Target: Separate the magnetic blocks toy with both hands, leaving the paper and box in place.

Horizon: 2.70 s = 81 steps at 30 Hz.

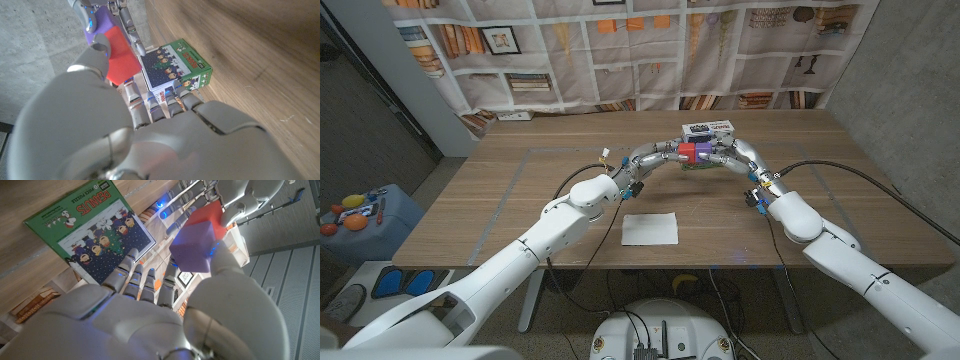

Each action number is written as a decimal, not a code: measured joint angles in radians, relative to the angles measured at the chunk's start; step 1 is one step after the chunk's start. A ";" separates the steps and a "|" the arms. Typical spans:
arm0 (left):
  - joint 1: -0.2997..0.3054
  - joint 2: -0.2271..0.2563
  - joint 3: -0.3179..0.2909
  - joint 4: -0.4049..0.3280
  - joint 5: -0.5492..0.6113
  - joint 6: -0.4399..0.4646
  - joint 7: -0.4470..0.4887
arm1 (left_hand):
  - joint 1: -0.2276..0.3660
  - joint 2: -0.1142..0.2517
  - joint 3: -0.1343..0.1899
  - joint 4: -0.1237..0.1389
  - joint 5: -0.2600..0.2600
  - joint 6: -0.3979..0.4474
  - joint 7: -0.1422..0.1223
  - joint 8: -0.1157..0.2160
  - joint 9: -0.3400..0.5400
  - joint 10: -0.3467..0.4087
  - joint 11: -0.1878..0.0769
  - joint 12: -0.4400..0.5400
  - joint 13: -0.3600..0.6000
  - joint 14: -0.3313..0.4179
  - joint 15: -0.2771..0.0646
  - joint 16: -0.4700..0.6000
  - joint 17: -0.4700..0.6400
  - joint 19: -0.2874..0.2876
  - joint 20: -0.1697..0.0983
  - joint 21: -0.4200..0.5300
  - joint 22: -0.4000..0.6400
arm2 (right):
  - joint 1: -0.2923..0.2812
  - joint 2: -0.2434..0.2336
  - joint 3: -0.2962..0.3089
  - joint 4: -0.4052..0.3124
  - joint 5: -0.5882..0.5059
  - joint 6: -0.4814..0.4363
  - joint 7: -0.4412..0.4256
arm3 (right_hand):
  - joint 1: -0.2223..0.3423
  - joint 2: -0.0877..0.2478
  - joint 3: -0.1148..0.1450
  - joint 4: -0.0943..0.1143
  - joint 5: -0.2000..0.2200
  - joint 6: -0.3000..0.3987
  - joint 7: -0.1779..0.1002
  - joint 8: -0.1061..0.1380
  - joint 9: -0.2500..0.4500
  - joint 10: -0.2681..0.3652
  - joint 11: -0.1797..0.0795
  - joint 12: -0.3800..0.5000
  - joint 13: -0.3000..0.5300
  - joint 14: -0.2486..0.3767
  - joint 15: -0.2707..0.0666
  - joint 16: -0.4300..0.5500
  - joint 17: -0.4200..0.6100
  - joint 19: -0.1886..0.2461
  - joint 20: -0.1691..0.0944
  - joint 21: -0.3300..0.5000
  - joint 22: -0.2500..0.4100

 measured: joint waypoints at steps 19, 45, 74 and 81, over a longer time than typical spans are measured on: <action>0.010 0.019 -0.011 -0.021 -0.010 0.018 0.008 | 0.010 0.010 -0.008 0.000 -0.003 0.000 0.000 0.000 0.000 0.000 0.000 0.000 0.000 0.000 0.000 0.000 0.000 0.000 0.000 0.000 0.000 | 0.004 0.012 -0.001 0.018 0.036 0.028 0.017 | 0.031 0.003 -0.001 -0.001 -0.007 0.012 0.013 0.006 0.000 0.016 -0.005 0.000 0.005 0.007 -0.018 0.006 0.007 0.012 -0.012 0.000 0.000; 0.021 0.146 -0.056 -0.156 0.014 0.115 0.034 | 0.010 0.010 -0.016 0.000 -0.003 0.000 0.000 0.000 0.000 0.000 0.000 0.000 0.000 -0.005 0.005 0.000 0.000 0.000 0.000 0.000 0.000 | -0.044 -0.063 0.055 -0.049 0.021 -0.023 0.010 | 0.031 0.003 -0.019 0.003 -0.006 0.006 0.006 0.020 -0.001 0.008 -0.005 -0.005 0.005 -0.011 -0.014 0.006 0.016 0.012 -0.012 -0.005 0.000; -0.035 0.336 -0.051 -0.295 0.231 0.285 0.011 | 0.010 0.010 -0.023 0.001 -0.003 0.000 0.000 0.000 0.000 0.000 0.000 0.000 0.000 -0.011 0.011 0.000 0.000 -0.065 0.010 -0.020 -0.002 | -0.116 -0.198 0.113 -0.214 -0.127 -0.229 -0.028 | 0.032 0.003 -0.044 0.011 -0.007 -0.008 -0.007 0.050 -0.022 0.001 -0.002 -0.020 0.005 -0.054 0.008 -0.015 0.020 -0.128 0.009 -0.031 -0.003; -0.063 0.369 -0.031 -0.316 0.302 0.322 -0.017 | 0.010 0.010 -0.025 0.000 -0.003 0.000 0.000 0.000 0.000 0.000 0.000 0.000 0.000 -0.011 0.011 0.000 0.000 -0.072 0.014 -0.022 -0.002 | -0.123 -0.231 0.116 -0.253 -0.156 -0.296 -0.015 | 0.032 0.003 -0.052 0.011 -0.007 -0.015 -0.015 0.050 -0.025 -0.008 0.000 -0.020 0.002 -0.085 0.024 -0.030 0.018 -0.163 0.015 -0.031 -0.003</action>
